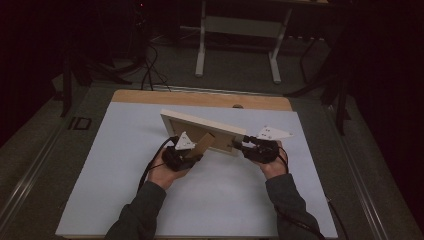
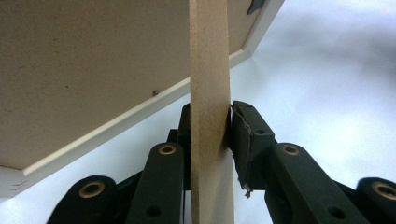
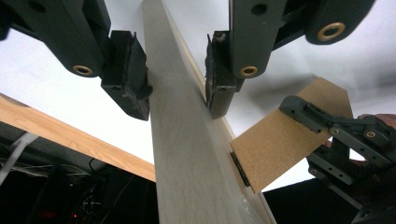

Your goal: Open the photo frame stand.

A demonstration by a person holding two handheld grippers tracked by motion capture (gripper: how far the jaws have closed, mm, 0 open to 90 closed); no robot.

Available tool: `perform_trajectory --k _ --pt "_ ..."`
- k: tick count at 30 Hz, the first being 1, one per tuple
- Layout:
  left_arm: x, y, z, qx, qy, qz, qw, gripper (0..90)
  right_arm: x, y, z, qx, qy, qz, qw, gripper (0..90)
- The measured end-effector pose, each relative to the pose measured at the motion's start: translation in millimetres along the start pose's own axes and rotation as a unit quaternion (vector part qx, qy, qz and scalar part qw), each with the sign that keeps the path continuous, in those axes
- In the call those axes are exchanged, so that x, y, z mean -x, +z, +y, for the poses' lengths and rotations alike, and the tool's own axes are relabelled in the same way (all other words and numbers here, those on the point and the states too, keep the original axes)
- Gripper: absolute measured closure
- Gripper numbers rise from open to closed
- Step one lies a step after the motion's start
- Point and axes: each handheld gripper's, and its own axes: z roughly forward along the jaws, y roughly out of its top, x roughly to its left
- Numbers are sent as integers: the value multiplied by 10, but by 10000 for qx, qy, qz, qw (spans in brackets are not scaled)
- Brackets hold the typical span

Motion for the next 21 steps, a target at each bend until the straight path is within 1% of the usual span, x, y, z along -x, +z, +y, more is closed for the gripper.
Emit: perform_trajectory --k 10,16,21 --pt "29 -5 -24 16 -5 -52 10000 756 -17 -5 -22 38 37 40 10000 602" --pt "35 7 -68 33 -54 -65 10000 765 -46 -14 -44 33 -1 89 10000 593" --pt "44 11 -88 22 -51 -56 10000 768 -69 -19 -59 44 -15 92 9999 588"
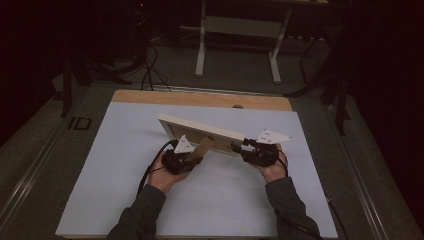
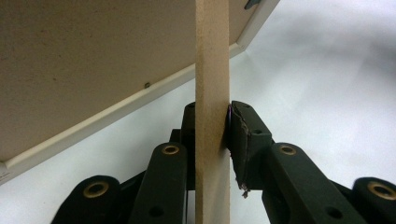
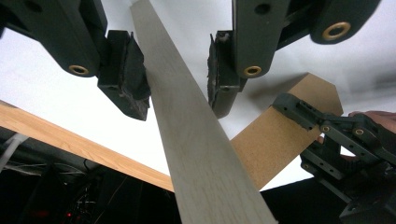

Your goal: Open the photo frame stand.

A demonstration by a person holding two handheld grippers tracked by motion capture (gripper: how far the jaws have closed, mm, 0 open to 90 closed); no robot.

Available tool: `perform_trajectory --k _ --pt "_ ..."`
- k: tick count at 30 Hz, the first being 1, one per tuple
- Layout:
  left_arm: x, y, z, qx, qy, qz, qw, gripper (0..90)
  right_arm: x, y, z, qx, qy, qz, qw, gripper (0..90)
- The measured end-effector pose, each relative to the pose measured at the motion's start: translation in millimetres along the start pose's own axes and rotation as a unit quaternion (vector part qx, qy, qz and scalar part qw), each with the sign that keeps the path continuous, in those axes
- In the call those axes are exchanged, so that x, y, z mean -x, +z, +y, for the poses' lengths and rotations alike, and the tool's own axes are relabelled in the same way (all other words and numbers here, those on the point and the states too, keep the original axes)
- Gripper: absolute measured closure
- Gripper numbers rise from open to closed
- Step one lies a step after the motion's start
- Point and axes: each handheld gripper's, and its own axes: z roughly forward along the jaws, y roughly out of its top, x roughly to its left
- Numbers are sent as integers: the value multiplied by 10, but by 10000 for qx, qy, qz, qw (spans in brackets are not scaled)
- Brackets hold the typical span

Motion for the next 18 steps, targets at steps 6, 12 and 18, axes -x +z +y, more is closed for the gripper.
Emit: perform_trajectory --k 6,12,18 --pt "8 7 -21 6 -25 -2 10000 770 -23 -4 -12 -5 -37 0 10000 584" --pt "15 20 -30 -24 -38 -7 10000 761 -28 -6 -18 -4 -46 13 10000 582" --pt "-6 -15 -26 49 -89 -46 9999 664 -28 -6 -16 -10 -55 12 10000 582"
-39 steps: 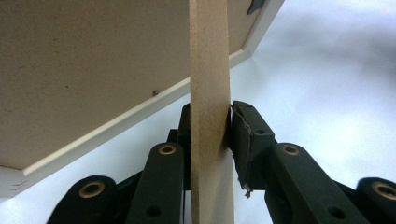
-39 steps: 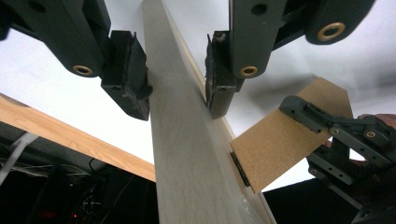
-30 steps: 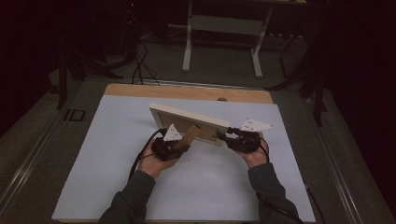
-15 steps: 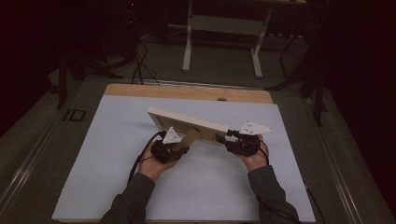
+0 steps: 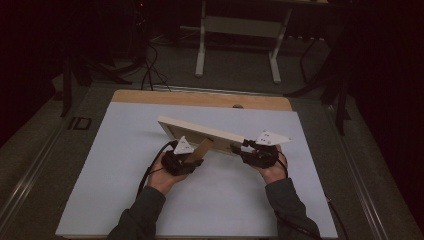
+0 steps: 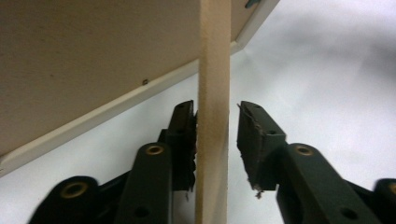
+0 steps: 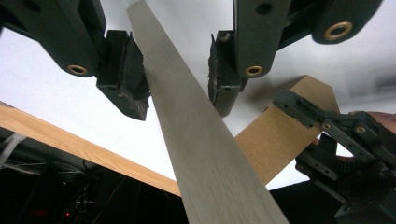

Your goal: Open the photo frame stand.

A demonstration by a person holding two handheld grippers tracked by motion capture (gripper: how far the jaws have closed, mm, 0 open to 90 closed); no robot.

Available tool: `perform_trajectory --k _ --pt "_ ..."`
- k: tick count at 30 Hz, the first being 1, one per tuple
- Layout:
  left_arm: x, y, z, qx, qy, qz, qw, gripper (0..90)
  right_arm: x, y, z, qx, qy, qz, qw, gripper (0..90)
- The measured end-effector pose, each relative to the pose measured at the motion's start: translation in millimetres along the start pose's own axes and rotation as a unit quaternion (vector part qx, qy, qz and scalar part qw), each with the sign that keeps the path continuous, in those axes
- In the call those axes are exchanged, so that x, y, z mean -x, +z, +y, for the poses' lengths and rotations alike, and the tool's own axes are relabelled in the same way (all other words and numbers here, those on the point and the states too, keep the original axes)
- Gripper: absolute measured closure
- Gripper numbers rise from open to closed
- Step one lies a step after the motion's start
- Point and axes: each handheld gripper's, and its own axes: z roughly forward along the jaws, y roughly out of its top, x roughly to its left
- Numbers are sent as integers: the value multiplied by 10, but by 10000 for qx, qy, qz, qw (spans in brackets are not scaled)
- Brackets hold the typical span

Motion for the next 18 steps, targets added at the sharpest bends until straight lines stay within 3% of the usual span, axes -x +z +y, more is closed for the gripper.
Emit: perform_trajectory --k 8,13,18 --pt "-58 -149 -20 325 -213 -116 9992 574 1 0 -1 4 -2 0 10000 582" --pt "-126 -310 -45 662 -377 -325 9966 554 -1 0 -2 2 7 -2 10000 581" --pt "-207 -451 -64 860 -505 -352 9944 555 -2 0 1 -9 5 -8 10000 580"
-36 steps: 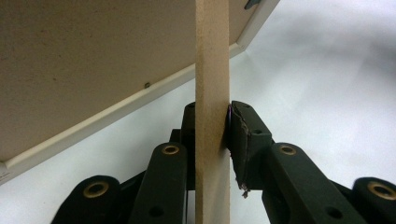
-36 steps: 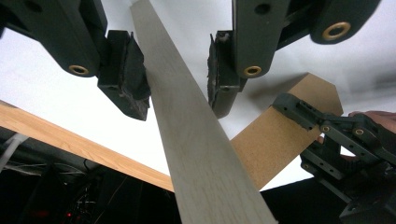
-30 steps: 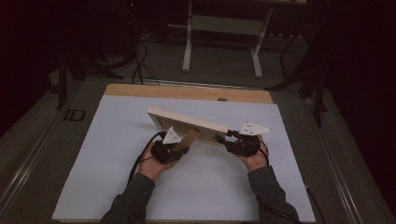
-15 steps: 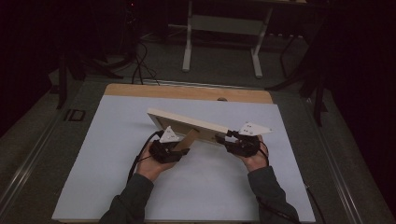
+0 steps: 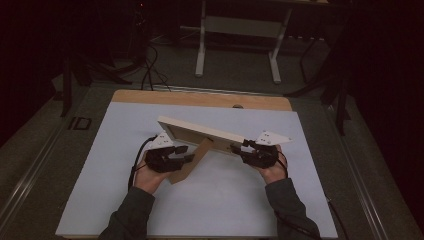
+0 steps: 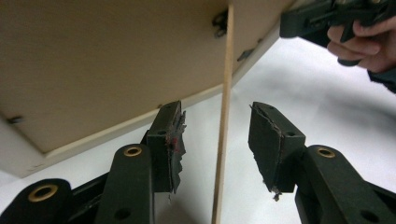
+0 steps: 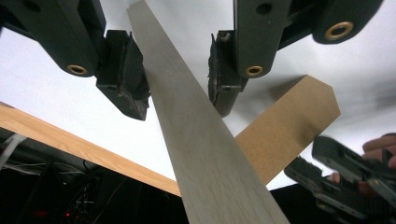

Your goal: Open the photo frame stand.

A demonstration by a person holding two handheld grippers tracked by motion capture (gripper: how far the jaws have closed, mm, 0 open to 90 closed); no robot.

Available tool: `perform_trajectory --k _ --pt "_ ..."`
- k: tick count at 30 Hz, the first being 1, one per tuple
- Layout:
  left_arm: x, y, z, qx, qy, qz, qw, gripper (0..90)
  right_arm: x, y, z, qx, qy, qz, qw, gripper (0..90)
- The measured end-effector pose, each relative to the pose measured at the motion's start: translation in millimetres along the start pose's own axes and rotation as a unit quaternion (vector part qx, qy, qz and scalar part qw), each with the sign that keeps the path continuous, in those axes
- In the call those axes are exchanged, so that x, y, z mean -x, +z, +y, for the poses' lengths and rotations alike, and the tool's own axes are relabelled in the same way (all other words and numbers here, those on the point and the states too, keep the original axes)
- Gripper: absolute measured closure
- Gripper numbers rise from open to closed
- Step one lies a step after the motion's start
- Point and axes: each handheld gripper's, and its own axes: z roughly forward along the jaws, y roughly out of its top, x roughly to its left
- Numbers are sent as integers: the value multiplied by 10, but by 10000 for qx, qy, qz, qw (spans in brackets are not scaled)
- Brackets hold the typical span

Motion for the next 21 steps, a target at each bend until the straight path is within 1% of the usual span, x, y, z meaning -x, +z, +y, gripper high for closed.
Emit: perform_trajectory --k 3,4,5,9,13,16,21 --pt "-26 -76 7 108 -23 75 9999 558 0 1 3 -6 14 4 10000 580" --pt "-26 -76 7 108 -23 75 9999 561 0 0 3 -7 14 4 10000 580" --pt "-43 -119 14 166 -22 138 9998 563 1 0 3 -9 12 6 10000 579" --pt "-82 -188 26 273 -78 370 9989 587 0 -1 3 -8 24 2 10000 576" --pt "-129 -250 41 410 -164 568 9974 621 7 -7 -4 -24 64 5 10000 561" --pt "-169 -279 58 440 -238 761 9958 641 13 -14 -7 -26 60 4 10000 553" --pt "-225 -320 73 486 -360 980 9933 656 16 -30 -12 -24 62 -8 10000 541"
